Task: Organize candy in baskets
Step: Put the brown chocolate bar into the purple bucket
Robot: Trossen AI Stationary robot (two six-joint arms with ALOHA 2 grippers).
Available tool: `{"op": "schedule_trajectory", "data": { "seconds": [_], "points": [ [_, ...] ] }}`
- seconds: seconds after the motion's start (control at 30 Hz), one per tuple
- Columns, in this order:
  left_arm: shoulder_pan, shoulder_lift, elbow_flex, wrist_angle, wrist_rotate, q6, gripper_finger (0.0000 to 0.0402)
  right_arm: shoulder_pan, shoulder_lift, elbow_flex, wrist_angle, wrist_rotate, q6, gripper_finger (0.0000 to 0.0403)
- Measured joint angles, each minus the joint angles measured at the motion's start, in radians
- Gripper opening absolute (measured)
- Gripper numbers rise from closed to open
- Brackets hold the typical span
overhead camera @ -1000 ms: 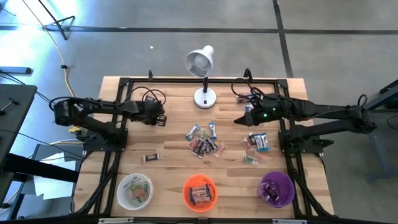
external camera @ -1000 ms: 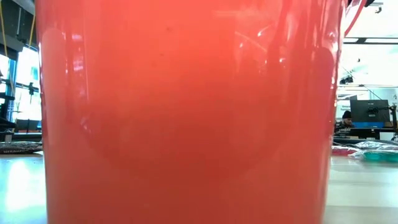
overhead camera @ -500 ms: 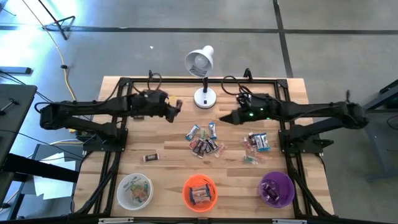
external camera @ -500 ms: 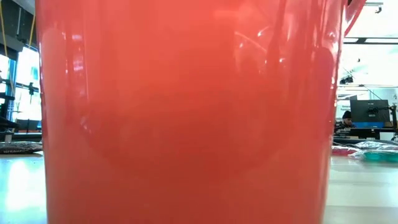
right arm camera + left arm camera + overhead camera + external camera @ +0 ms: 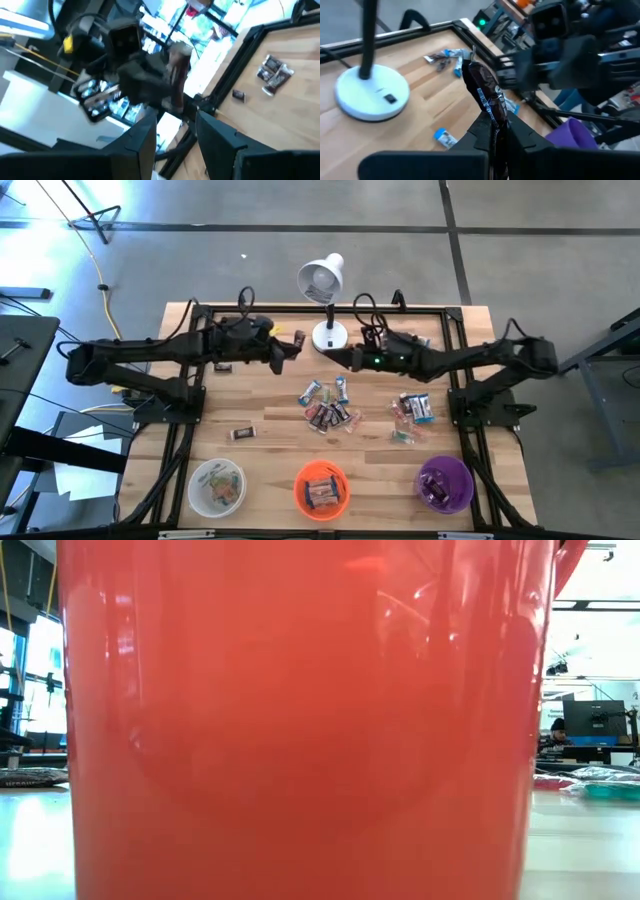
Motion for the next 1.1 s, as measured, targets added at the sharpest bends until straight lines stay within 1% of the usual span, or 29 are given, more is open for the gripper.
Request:
{"op": "schedule_trajectory", "data": {
  "seconds": [0.17,0.27,0.37,0.5,0.6,0.8,1.0,1.1],
  "points": [
    [-0.029,0.055,0.000,0.059,0.002,-0.026,0.0005,0.002,0.054,0.065,0.013,0.013,-0.048,0.0133],
    [-0.039,0.084,0.000,0.108,0.011,-0.047,0.0005,0.000,0.073,0.126,-0.020,0.013,-0.101,0.0133],
    [-0.043,0.102,0.000,0.156,0.032,-0.050,0.0005,-0.005,0.078,0.197,-0.143,0.002,-0.155,0.0133],
    [-0.043,0.100,0.000,0.160,0.028,-0.051,0.0005,-0.005,0.078,0.287,-0.350,0.000,-0.222,0.0133],
    [-0.043,0.096,0.000,0.161,0.025,-0.051,0.0005,-0.005,0.078,0.329,-0.435,-0.003,-0.253,0.0133],
    [-0.043,0.096,0.000,0.164,0.021,-0.051,0.0005,-0.005,0.069,0.342,-0.475,-0.012,-0.258,0.0133],
    [-0.043,0.096,-0.001,0.158,0.018,-0.051,0.0005,-0.010,0.055,0.343,-0.592,-0.014,-0.253,0.0133],
    [-0.043,0.094,0.000,0.167,0.016,-0.050,0.0005,-0.012,0.055,0.343,-0.593,-0.014,-0.253,0.0133]
  ]
}}
